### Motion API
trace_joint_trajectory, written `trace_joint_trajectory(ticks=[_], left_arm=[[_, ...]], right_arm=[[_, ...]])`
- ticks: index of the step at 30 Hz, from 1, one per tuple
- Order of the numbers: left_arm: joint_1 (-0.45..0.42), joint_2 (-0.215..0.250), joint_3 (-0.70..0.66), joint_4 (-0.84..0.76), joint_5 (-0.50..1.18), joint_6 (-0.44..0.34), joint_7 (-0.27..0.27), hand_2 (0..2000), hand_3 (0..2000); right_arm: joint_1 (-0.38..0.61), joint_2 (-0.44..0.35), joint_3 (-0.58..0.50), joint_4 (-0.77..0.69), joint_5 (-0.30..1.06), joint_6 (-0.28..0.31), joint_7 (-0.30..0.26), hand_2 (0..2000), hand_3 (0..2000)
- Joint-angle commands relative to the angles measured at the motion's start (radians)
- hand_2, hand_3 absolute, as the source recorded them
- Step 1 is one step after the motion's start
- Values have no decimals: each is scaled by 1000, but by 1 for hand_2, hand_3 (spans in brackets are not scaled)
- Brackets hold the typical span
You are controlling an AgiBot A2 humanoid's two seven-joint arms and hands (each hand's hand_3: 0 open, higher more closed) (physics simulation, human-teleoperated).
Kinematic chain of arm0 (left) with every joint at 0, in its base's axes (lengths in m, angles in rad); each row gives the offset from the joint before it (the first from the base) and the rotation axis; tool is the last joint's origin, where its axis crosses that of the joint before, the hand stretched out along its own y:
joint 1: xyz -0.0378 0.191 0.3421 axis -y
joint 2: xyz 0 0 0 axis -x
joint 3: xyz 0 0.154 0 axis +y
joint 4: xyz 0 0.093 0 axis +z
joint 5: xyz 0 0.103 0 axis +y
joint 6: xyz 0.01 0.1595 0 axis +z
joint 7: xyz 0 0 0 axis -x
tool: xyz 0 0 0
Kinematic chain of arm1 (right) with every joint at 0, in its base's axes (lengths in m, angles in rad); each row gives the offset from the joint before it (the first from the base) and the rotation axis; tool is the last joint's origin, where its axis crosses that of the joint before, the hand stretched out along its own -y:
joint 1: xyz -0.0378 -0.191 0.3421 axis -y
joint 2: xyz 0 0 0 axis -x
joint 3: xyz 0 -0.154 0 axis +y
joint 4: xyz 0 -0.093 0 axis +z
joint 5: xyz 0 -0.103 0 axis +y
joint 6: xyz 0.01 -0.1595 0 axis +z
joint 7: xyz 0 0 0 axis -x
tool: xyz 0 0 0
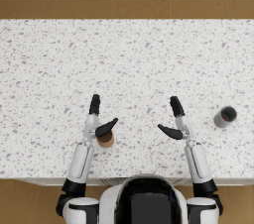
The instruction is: Pick up two cups and pour the berry on the right into the cup on the left
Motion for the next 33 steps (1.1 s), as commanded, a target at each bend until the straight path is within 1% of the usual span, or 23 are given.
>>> trace_joint_trajectory(ticks=[1, 15, 16, 17, 18, 21, 23, 26, 29, 30, 33], left_arm=[[0, 0, 0, 0, 0, 0, 0, 0, 0], [0, 0, 0, 0, 0, 0, 0, 0, 0], [2, 1, 30, 16, 0, 0, 0, 0, 0], [-12, -4, 20, 13, 0, -29, -28, 0, 0], [-33, -11, -5, -15, 0, -49, -49, 0, 0], [-96, -30, -46, -47, 0, -82, -82, 0, 0], [-113, -30, -73, -60, 0, -91, -91, 0, 0], [-142, -33, -89, -72, 93, -97, -97, 0, 0], [-199, -47, -103, -112, 187, -100, -99, 0, 0], [-271, -67, -140, -145, 219, -100, -100, 0, 0], [-333, -82, -142, -159, 270, -100, -100, 0, 0]], right_arm=[[0, 0, 0, 0, 0, 0, 0, 0, 0], [0, 0, 0, 0, 0, 0, 0, 0, 0], [2, -1, 30, -16, 0, 0, 0, 0, 0], [-1, -2, 13, -33, 0, -28, 29, 0, 0], [-10, -1, -3, -20, 0, -48, 49, 0, 0], [-36, -1, -88, -6, 0, -81, 82, 0, 0], [-51, -3, -146, -2, 0, -90, 91, 0, 0], [-63, -9, -210, -2, 93, -96, 97, 0, 0], [-74, -15, -266, 14, 187, -98, 100, 0, 0], [-90, -24, -380, -13, 219, -99, 100, 0, 0], [-101, -34, -441, -25, 269, -99, 101, 0, 0]])
